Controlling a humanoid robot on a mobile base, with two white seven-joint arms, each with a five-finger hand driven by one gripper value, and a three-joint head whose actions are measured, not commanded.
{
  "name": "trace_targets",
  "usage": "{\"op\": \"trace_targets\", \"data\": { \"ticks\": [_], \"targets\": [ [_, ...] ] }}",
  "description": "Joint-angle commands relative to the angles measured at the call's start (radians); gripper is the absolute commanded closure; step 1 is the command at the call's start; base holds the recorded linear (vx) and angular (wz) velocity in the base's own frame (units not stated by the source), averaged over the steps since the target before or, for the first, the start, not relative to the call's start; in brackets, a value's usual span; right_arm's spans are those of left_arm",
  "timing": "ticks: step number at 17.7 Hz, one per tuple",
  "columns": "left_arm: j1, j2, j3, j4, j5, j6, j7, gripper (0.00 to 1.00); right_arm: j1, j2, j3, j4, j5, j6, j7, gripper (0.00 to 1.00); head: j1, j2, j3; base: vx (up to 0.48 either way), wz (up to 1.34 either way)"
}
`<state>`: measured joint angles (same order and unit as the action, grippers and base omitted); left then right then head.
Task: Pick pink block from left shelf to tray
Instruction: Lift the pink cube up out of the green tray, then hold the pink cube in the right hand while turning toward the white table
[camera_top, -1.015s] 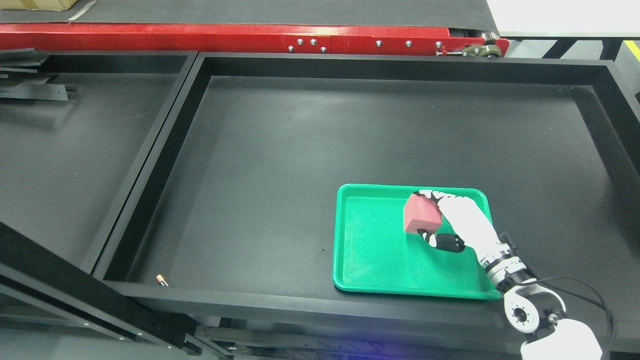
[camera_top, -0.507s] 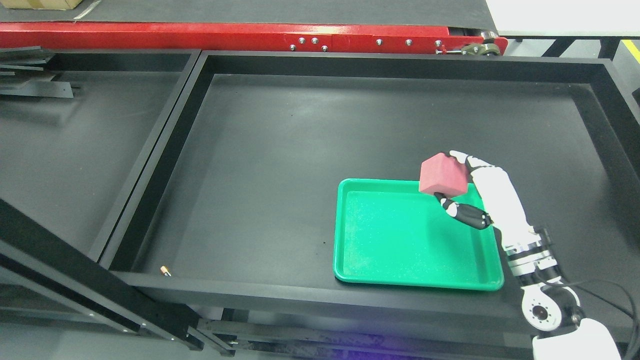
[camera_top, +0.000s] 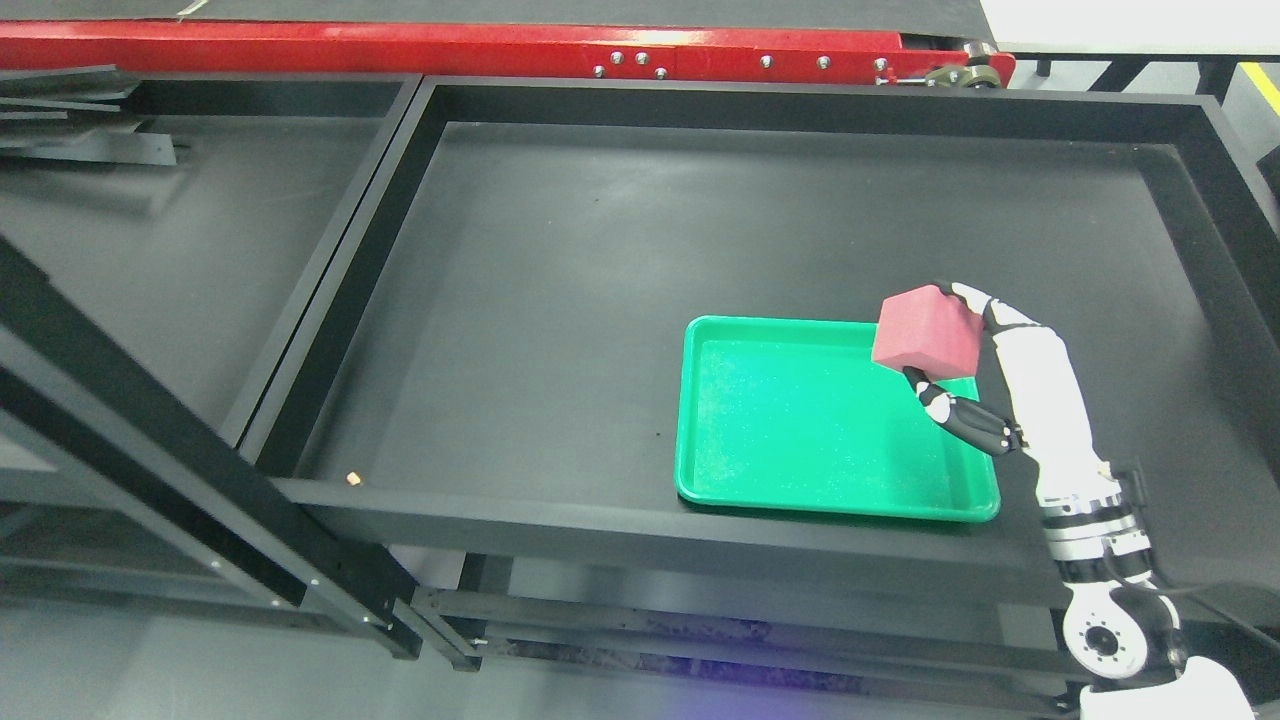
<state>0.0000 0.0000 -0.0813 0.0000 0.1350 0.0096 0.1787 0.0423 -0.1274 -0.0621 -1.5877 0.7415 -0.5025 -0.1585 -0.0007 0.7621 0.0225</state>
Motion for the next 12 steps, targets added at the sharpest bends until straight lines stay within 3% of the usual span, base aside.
{"op": "trace_targets", "data": {
  "ticks": [1,12],
  "targets": [
    [-0.029,0.017,0.0,-0.017,0.0,0.0,0.001,0.0,0.024,0.005,-0.053,-0.043,-0.036,-0.01,-0.012,0.96,0.0,0.0,0.0,-0.129,0.12],
    [-0.031,0.017,0.0,-0.017,0.0,0.0,0.001,0.0,0.047,0.005,-0.05,-0.044,-0.053,-0.041,-0.01,0.96,0.0,0.0,0.0,-0.131,0.48]
  ]
}}
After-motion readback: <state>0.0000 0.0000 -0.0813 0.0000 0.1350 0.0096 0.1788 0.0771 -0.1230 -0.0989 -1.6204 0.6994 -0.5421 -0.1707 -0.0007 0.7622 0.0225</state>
